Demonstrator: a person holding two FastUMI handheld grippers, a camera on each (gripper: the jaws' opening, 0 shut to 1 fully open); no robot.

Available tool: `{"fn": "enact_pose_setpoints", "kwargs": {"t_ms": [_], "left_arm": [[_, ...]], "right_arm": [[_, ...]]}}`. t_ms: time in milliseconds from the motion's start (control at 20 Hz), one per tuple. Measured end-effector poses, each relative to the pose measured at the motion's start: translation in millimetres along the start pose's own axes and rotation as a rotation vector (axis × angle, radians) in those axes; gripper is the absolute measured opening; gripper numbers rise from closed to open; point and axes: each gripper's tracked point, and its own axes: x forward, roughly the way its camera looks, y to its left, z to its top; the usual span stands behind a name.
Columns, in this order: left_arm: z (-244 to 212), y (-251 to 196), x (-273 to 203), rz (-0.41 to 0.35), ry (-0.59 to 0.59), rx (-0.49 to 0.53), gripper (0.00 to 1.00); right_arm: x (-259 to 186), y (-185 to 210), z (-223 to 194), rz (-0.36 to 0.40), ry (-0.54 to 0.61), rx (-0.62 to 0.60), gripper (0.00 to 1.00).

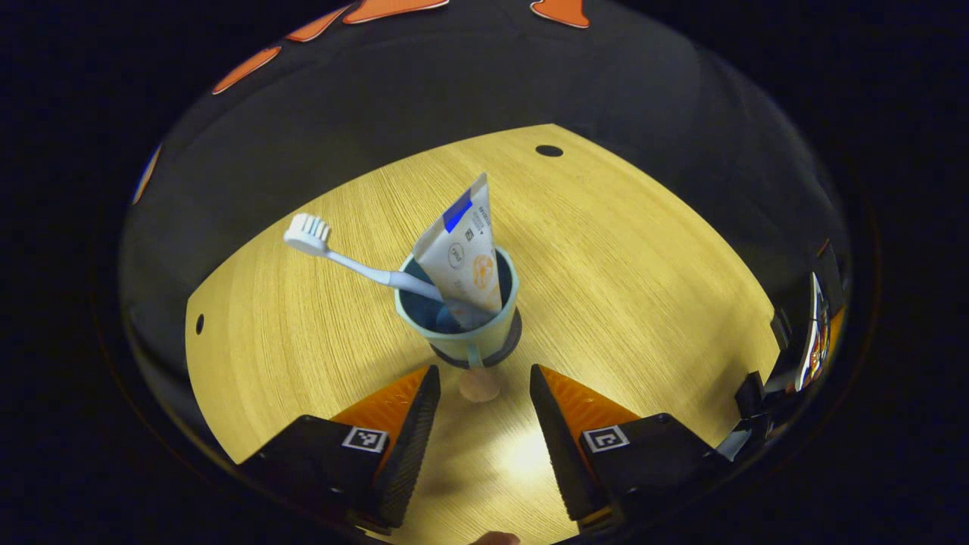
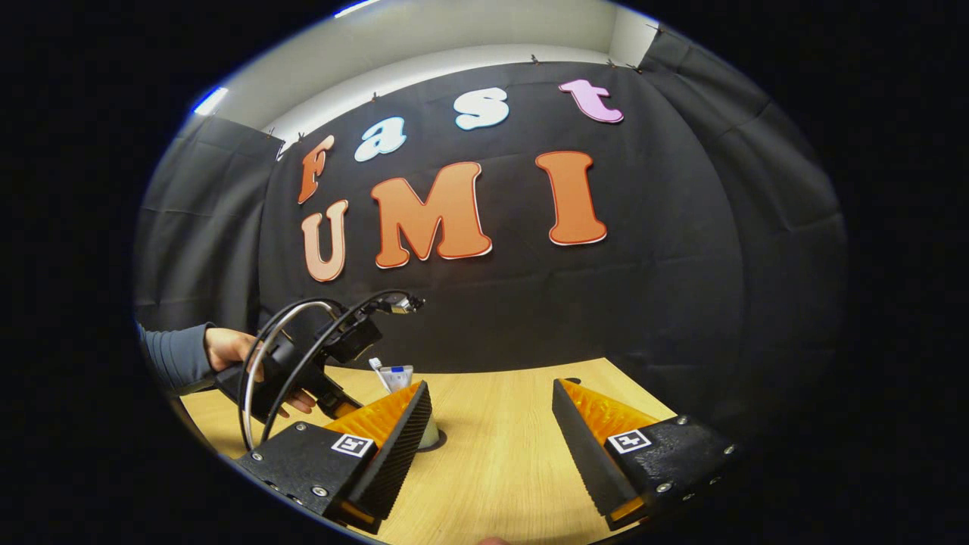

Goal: Put the toothbrush and toothpaste on the desktop into the cup, then pick up the cup and place it on the coaster on the desktop.

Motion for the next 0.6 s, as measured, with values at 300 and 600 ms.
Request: {"fn": "enact_pose_setpoints", "kwargs": {"t_ms": [300,600], "left_arm": [[10,22,-56,0.073,-0.273,0.003,0.98],[13,60,-124,0.218,-0.55,-0.026,1.0]], "right_arm": [[17,28,14,0.003,-0.025,-0.014,0.96],[38,66,8,0.034,-0.006,-0.051,0.96]]}}
